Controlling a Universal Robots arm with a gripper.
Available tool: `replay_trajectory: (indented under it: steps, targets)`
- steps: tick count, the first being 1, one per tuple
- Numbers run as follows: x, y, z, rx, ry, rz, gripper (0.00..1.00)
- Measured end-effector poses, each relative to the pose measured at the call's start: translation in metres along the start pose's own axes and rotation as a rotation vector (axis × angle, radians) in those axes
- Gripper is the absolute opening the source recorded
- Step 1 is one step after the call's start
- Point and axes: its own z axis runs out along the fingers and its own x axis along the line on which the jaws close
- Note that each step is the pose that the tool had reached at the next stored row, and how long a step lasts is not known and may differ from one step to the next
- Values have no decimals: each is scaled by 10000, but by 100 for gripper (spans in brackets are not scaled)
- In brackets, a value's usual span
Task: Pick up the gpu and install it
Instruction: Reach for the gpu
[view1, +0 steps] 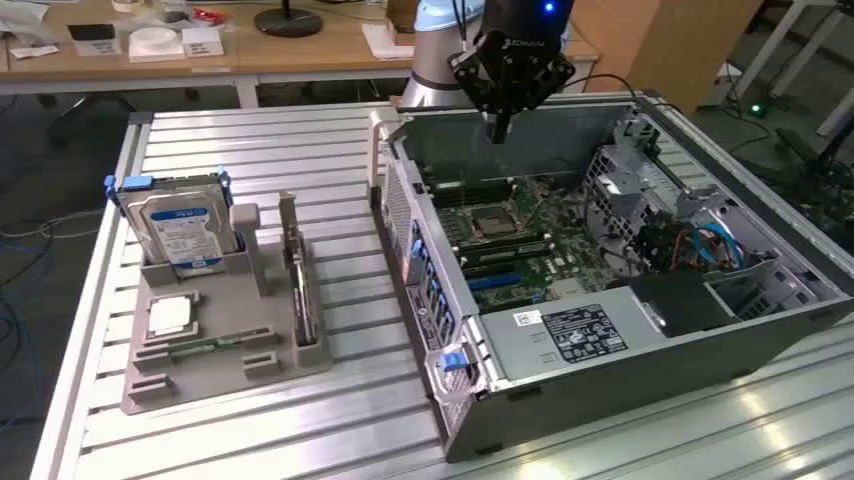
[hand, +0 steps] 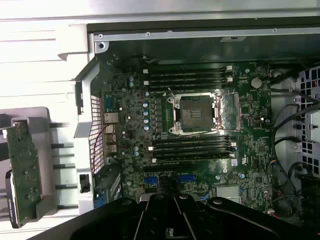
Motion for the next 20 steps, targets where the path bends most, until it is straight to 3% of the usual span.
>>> replay_trajectory:
  steps: [6, 20]
  targets:
    - [40, -3, -1, 0, 0, -1, 11]
    - [278, -21, -7, -1, 0, 0, 11]
